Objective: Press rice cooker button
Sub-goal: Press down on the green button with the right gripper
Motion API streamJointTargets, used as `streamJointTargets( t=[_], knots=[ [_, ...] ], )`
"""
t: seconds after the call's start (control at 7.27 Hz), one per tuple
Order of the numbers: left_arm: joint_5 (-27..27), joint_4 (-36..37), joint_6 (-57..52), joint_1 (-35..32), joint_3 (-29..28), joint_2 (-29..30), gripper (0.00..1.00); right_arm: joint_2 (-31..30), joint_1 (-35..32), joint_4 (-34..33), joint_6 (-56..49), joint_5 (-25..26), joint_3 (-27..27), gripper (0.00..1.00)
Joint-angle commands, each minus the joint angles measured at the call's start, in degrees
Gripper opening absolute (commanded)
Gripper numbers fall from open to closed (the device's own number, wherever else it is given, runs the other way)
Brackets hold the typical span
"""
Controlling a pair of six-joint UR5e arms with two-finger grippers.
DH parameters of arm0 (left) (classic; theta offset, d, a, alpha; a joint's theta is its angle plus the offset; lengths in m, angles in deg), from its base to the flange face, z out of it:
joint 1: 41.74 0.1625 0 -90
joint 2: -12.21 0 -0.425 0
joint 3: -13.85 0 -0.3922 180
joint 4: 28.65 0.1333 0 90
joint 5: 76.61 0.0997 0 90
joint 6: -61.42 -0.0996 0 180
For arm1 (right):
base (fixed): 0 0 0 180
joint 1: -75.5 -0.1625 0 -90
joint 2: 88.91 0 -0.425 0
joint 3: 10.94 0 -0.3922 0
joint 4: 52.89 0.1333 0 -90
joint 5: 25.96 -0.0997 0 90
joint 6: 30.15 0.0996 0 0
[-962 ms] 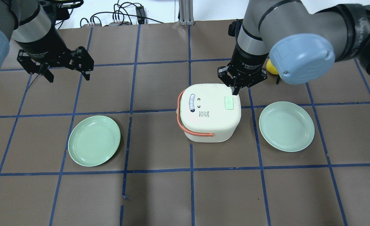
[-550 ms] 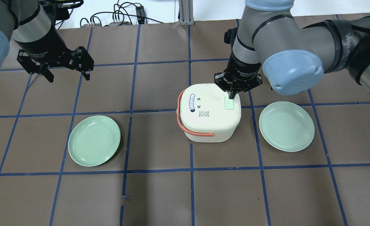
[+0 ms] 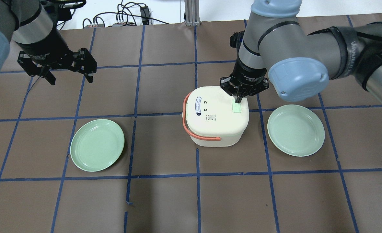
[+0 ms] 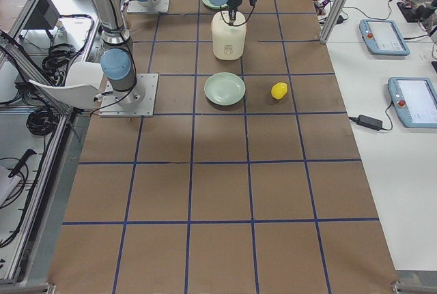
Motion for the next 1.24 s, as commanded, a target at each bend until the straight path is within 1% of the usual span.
streamJointTargets(
  t=[0.0,1.1],
  knots=[
    [0.0,0.0,0.0,0.0,0.0,0.0,1.00,0.0,0.0,-3.3,-0.1,-0.1,1.5,0.08],
    [0.0,0.0,0.0,0.0,0.0,0.0,1.00,0.0,0.0,-3.4,-0.3,-0.1,3.4,0.08]
  ],
)
